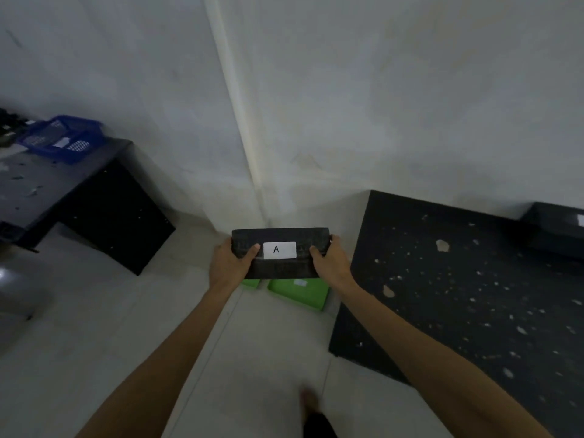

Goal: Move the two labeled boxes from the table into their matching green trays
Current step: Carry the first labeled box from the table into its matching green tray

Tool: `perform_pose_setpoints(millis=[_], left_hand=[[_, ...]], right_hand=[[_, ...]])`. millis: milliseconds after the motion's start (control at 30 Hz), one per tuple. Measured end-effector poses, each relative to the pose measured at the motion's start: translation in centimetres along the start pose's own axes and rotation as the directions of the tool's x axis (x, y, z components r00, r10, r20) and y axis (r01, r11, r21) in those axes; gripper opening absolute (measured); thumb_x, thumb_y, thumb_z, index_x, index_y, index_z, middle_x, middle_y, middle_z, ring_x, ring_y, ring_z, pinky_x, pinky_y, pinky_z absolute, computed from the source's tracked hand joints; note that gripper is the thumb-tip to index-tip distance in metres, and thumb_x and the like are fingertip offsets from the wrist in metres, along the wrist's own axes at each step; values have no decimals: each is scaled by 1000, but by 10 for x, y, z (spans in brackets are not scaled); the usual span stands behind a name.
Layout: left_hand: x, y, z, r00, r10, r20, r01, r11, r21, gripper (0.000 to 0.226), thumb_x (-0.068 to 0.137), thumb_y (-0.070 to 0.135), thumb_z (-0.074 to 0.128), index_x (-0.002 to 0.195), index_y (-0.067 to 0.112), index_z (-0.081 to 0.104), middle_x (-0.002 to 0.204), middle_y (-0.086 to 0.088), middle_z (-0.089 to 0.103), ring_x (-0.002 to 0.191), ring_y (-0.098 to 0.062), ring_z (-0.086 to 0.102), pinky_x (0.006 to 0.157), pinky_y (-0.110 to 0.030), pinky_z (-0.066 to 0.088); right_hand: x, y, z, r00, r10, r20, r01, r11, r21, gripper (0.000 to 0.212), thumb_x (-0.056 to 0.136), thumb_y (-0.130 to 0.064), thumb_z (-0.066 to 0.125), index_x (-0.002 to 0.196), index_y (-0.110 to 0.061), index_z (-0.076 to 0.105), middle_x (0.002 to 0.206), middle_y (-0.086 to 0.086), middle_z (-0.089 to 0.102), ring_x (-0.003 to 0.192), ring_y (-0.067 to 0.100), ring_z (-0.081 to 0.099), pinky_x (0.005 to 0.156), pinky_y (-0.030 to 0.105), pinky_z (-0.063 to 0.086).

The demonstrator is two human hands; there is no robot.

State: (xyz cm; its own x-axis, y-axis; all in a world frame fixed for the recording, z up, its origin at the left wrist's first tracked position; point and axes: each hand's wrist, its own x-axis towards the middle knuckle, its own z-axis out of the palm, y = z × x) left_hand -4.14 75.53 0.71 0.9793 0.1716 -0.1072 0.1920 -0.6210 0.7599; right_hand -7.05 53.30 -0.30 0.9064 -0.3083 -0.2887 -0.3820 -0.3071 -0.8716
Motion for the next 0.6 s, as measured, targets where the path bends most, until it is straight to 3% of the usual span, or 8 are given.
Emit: perform_pose_setpoints(millis=[100,233,333,433,600], left_hand=[[38,-28,15,996,-58,70,58,998,4,47,82,42,73,114,9,64,113,-14,69,102,-29,65,86,-36,53],[105,-67,39,976,-147,158,146,989,17,40,82,31,77,112,8,65,111,-11,70,93,-23,64,74,-26,45],[160,-97,64,958,-236,165,232,972,48,39,78,31,78,108,10,63,105,-7,68,86,-19,60,73,-28,43],[207,-123,95,934,-295,202,290,955,52,38,82,26,75,112,8,62,108,-9,68,96,-27,63,79,-31,45],[273,-174,170,870,-400,289,426,904,-28,36,86,11,66,122,7,59,115,-12,66,98,-27,61,80,-33,44]], right_hand=[[33,19,36,995,100,-11,-100,995,3,47,93,-26,62,131,-5,45,121,14,64,112,33,62,83,31,46],[94,43,89,978,209,23,-208,978,-22,46,94,-24,61,132,-4,45,126,17,61,114,35,59,95,43,49],[141,65,133,965,261,-2,-261,964,-55,44,92,-23,62,130,-5,48,127,17,59,115,34,59,93,38,48],[179,88,171,935,354,-25,-355,933,-58,45,91,-19,63,132,-4,50,127,18,60,116,36,58,94,39,48],[255,146,220,835,545,-74,-540,838,81,37,93,-17,59,128,-6,53,121,17,65,111,34,62,94,38,51]])
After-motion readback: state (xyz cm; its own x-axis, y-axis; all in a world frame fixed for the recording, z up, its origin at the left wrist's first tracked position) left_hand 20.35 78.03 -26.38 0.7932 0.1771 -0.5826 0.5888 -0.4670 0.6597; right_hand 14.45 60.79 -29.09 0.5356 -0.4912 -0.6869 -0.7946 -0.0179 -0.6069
